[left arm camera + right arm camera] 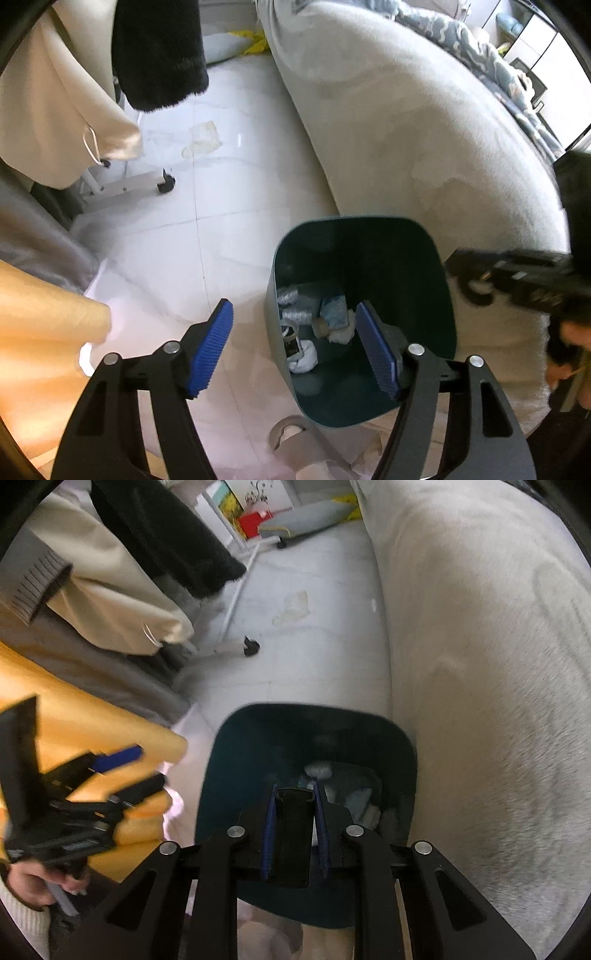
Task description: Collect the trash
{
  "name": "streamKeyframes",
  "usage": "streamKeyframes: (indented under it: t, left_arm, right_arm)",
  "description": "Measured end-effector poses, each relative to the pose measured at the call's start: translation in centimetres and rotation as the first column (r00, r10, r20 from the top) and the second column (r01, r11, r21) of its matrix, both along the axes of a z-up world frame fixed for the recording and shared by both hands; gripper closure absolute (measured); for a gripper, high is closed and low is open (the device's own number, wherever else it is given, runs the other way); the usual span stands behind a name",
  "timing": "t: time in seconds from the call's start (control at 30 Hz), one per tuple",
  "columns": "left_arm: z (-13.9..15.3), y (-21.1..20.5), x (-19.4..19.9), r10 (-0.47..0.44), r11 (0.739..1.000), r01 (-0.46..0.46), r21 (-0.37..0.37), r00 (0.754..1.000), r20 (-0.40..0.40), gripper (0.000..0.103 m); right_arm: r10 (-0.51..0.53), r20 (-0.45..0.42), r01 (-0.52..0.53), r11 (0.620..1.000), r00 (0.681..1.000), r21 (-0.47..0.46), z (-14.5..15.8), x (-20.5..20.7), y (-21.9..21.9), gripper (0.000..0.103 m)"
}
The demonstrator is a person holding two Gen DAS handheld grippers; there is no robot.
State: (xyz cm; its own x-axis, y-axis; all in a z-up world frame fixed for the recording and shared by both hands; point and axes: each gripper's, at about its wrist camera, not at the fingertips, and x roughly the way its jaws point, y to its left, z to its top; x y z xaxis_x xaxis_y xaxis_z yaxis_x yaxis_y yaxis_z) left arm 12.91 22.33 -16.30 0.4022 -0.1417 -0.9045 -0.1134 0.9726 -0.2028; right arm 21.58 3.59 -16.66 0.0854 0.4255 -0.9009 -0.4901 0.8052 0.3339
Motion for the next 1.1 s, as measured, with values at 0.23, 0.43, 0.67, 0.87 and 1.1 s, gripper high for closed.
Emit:
streamKeyframes:
  t: [0.23, 0.43, 0.67, 0.87, 1.1]
  left_arm:
    - [4.6, 0.3, -1.3, 0.042, 0.999, -0.038, -0.03, 0.99, 0.137, 0.038]
    - [9.5, -1.5, -4.2, 0.041, 0.999, -0.038, -0.015, 0.958, 0.284, 0.038]
    - [12.5, -3.3, -7.1, 0.015, 0.999, -0.03, 0.04, 0.94, 0.34, 0.038]
    - [13.7, -4.0, -9.2, 0.02, 0.997, -0.047, 0.067, 0.935, 0.355, 0.03]
    - [16.0, -5.3, -10.2, 0.02, 0.995, -0.06, 0.086, 0.915, 0.403, 0.012]
  right_arm:
    - [0.06, -0.02, -0.062, 0.992, 0.998, -0.106, -2.4, -1.6, 1.2, 0.083]
    - [0.08, -0.002, -0.079, 0.986, 0.997, -0.145, -2.5, -2.6, 1.1, 0.075]
    - [0.088, 0.066, -0.08, 0.991, 0.994, -0.107, 0.1, -3.9, 0.6, 0.054]
    - [0.064, 0.163, -0.052, 0.996, 0.985, -0.076, 3.4, -6.1, -0.8, 0.054]
    - [0.004, 0.307, 0.008, 0.999, 0.952, -0.036, 8.3, -7.8, -3.6, 0.04]
